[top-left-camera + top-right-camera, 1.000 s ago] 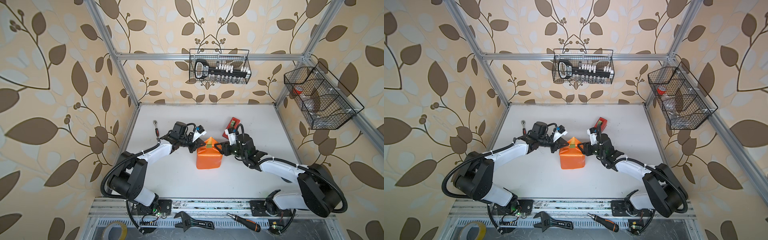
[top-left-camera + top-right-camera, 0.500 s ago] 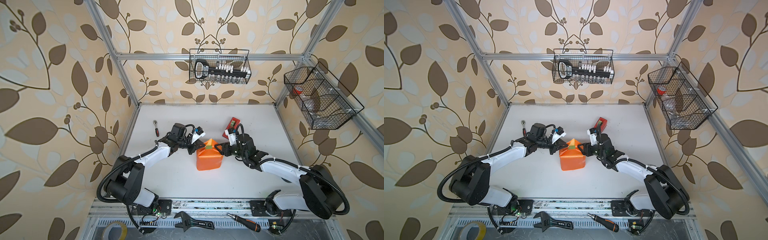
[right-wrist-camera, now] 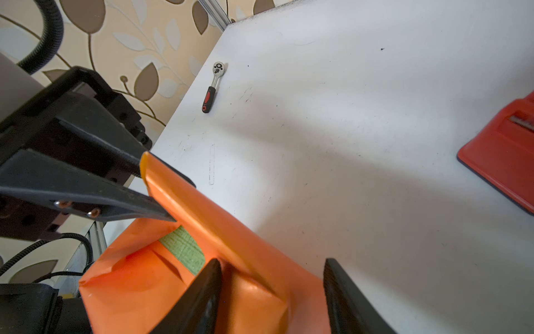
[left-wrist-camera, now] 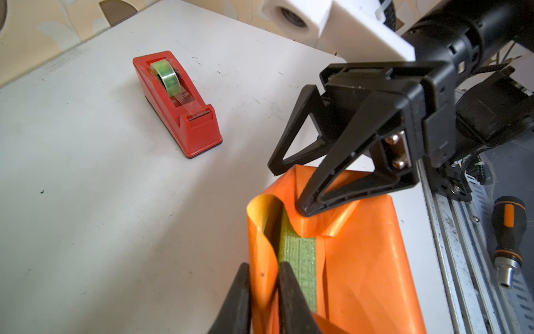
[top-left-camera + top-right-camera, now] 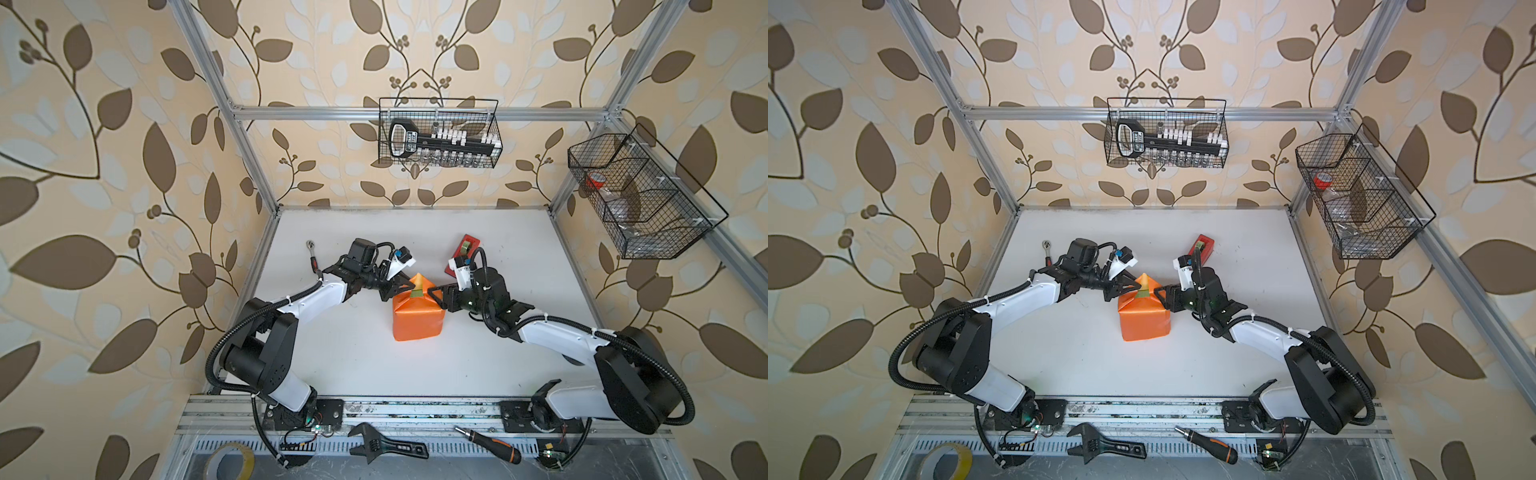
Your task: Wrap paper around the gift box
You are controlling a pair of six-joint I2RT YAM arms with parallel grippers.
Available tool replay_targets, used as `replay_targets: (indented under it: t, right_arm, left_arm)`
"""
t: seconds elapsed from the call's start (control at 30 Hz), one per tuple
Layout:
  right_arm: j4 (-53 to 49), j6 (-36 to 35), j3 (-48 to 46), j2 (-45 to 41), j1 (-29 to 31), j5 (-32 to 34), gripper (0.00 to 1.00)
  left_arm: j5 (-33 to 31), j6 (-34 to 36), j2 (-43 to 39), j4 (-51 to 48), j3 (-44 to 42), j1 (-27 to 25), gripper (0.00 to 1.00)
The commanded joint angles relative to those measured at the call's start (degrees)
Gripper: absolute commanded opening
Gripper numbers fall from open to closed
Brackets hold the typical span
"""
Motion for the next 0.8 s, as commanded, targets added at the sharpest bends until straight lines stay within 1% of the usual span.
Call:
replay_targets:
  t: [0.0,0.07,0.37,0.57,0.77]
  right_arm:
    - [-5.6,-0.7,-1.5,2.1,0.5,0.7,0.57]
    - [-5.6,-0.7,-1.5,2.1,0.5,0.9,0.57]
    - [-5.6,-0.6,-1.4,1.9,0.5,1.0,0.57]
    - [-5.9,-0.6,-1.4,1.5,0.3,0.9,0.57]
    - [-6.2,-0.5,-1.2,0.7,0.4,1.0,0.58]
  left_arm:
    - [3.4,2.2,0.5,-1.7,3.4,-0.4,0.13]
    - [3.5,2.6,0.4,-2.5,3.9,-0.9,0.1]
    - [3.3,3.2,-1.0,-2.7,3.1,-2.3,0.09]
    - [2.6,3.0,-2.8,-2.4,1.8,-2.8,0.06]
    - [2.1,3.0,-3.9,-2.7,0.9,-3.3,0.08]
